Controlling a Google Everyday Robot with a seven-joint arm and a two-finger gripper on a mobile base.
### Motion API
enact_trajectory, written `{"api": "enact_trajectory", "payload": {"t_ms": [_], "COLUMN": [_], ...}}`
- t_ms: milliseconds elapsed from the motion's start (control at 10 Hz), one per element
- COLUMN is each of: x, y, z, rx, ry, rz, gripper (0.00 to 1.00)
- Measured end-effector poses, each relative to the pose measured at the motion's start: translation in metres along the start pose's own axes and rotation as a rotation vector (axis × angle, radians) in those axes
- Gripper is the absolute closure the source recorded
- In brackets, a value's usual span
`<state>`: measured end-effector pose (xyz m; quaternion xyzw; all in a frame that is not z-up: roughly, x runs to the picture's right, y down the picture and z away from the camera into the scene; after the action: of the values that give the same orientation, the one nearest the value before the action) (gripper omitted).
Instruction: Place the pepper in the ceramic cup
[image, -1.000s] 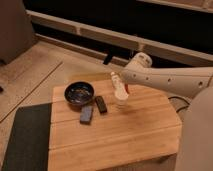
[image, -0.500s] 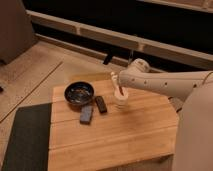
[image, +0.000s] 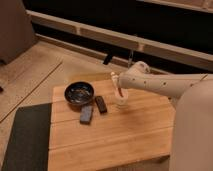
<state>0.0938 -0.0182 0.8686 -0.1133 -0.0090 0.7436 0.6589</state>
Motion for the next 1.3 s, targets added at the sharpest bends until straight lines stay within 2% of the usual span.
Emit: {"api": "enact_trajectory", "payload": {"t_ms": [100,200,300,1000,1300], "x": [0.002,0.003,0.004,0.012,0.012], "y": [-0.002,-0.004,-0.004,-0.005,-0.002], "z": [0.002,0.003,0.004,0.014,0.018], "rx": [0.001,0.001,0.0,-0.01,-0.019], "ry": [0.006,0.009,0.012,0.043,0.051], "rz": [0.004,0.007,0.009,0.025,0.028], "gripper": [1.0,0.95,0.85,0.35,0.34]}}
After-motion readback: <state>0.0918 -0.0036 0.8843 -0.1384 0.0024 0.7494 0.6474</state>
